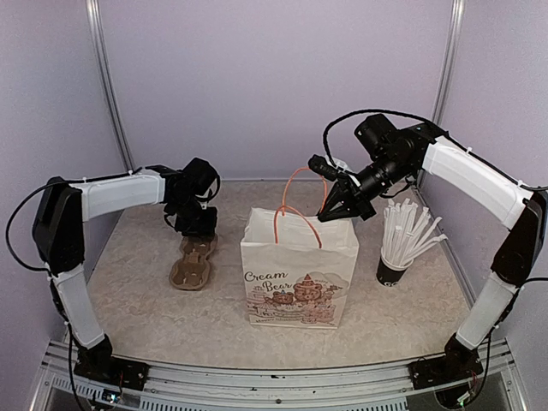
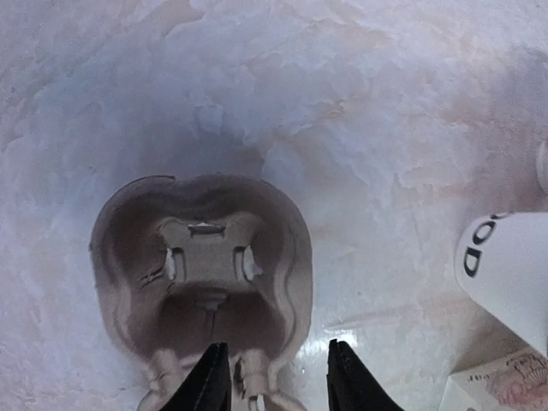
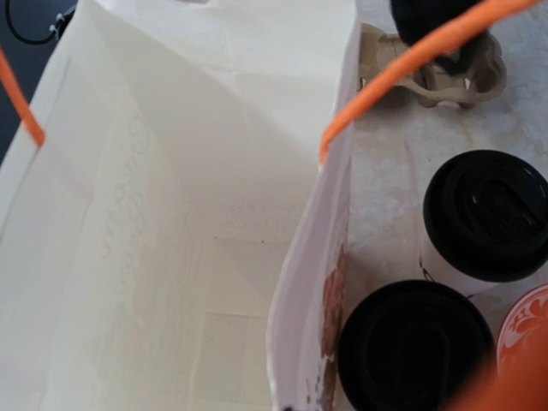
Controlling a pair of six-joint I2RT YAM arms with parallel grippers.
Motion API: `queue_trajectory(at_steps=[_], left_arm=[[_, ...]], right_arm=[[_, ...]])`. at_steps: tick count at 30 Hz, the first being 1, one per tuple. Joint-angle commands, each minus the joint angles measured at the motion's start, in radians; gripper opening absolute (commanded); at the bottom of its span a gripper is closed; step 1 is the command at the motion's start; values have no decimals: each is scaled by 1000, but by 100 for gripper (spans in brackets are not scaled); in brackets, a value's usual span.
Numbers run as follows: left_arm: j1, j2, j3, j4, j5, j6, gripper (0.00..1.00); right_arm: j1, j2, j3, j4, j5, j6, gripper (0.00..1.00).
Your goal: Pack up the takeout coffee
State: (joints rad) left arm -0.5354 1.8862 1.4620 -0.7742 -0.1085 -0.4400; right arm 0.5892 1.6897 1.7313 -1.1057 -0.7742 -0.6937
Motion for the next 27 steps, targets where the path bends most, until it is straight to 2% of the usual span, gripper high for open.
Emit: queue_trajectory(at_steps=[1, 6, 8, 11, 27], left_arm=[[-4, -157, -80, -53, -32, 46, 40], [17, -185, -166, -55, 41, -20, 38], [15, -177, -182, -51, 47, -27, 41], [17, -154, -191, -47, 30, -41, 43], [59, -79, -196, -4, 63, -51, 36]], right_arm=[[9, -16, -13, -30, 14, 2, 0], [10, -10, -5, -22, 0, 15, 0], [11, -9, -3, -19, -6, 18, 0], [11, -7, 3, -19, -7, 21, 0], [13, 0, -1, -19, -7, 25, 0]])
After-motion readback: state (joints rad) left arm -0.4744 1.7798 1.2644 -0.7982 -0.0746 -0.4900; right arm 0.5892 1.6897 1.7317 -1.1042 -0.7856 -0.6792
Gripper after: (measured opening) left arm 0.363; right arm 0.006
